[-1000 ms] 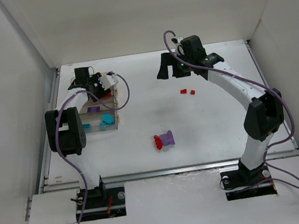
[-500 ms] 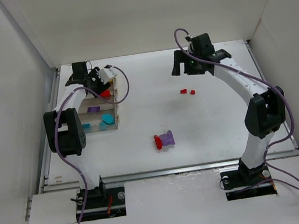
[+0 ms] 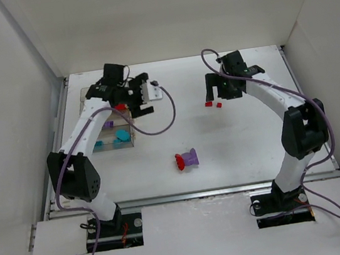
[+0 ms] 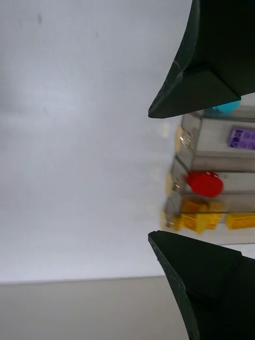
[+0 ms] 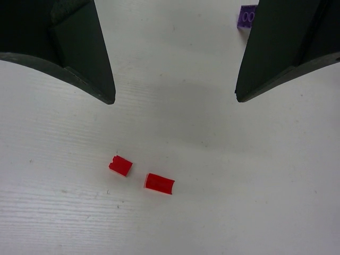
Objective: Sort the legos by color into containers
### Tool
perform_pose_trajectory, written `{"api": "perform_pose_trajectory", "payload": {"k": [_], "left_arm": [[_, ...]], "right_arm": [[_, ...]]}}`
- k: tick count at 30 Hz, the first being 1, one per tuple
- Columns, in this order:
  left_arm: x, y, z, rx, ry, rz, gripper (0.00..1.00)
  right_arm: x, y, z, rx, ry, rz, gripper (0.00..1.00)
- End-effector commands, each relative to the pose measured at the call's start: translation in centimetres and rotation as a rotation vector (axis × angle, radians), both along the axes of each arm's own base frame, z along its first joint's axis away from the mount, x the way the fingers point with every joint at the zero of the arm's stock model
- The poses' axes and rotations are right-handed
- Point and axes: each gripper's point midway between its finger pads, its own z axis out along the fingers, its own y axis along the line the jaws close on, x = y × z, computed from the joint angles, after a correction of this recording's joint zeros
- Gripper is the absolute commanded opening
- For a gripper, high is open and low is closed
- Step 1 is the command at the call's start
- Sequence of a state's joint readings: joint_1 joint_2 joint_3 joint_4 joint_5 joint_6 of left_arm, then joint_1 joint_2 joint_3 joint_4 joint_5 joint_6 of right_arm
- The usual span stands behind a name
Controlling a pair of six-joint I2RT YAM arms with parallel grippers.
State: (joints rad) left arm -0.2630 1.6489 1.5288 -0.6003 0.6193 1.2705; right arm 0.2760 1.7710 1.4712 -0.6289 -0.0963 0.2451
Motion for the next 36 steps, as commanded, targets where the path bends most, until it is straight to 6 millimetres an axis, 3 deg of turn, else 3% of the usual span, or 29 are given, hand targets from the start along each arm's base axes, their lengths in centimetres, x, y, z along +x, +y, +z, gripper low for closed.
{"api": "perform_pose_trajectory", "payload": {"k": [1,5,9,10,12,14,20,21,24,28,29,33,36], "left_arm": [[-9.1,-3.0,-3.3,0.049,0.207,-0.281,0.86],[-13.7,-5.7,-5.5,0.053,0.369,-0.390,0.86],[-14.6,-8.3,-5.9,-0.091,0.582,-0.321,0.86],[-15.0,-8.6,-6.2,-0.106,0.631,-0.318,0.85],[-16.3,-9.2,-5.9,-0.157,0.733,-0.343,0.83],[-18.2,-9.1,-6.9,-0.153,0.859,-0.361,0.82],[-21.6,-10.7,-8.5,-0.086,1.009,-0.332,0.83],[-20.8,-11.1,-9.1,-0.092,0.997,-0.292,0.83],[-21.0,-11.2,-10.7,-0.067,1.064,-0.176,0.83],[-19.0,-11.0,-13.8,0.009,0.974,-0.022,0.82],[-19.3,-10.6,-14.5,0.046,0.980,0.016,0.82],[-18.8,-10.0,-15.3,0.079,0.982,0.124,0.80],[-18.2,-10.3,-15.3,0.055,0.965,0.151,0.76]], "right_arm": [[-0.2,0.9,3.1,0.015,-0.086,0.037,1.00],[-2.2,3.1,4.0,-0.008,-0.092,0.104,1.00],[-4.4,4.9,4.7,0.006,-0.085,0.166,1.00],[-5.1,4.7,4.1,0.006,-0.064,0.157,1.00],[-5.8,4.6,4.7,0.032,-0.075,0.150,1.00],[-6.7,4.3,4.2,0.033,-0.061,0.141,1.00],[-8.5,4.0,3.8,0.046,-0.043,0.128,1.00],[-8.8,3.8,3.6,0.045,-0.039,0.128,1.00],[-9.1,3.7,3.7,0.050,-0.053,0.128,1.00],[-9.6,3.9,3.6,0.058,-0.055,0.130,1.00],[-9.8,3.8,3.6,0.058,-0.056,0.130,1.00],[-9.9,3.8,4.7,0.080,-0.092,0.122,1.00],[-10.2,3.7,4.2,0.079,-0.091,0.122,1.00]]}}
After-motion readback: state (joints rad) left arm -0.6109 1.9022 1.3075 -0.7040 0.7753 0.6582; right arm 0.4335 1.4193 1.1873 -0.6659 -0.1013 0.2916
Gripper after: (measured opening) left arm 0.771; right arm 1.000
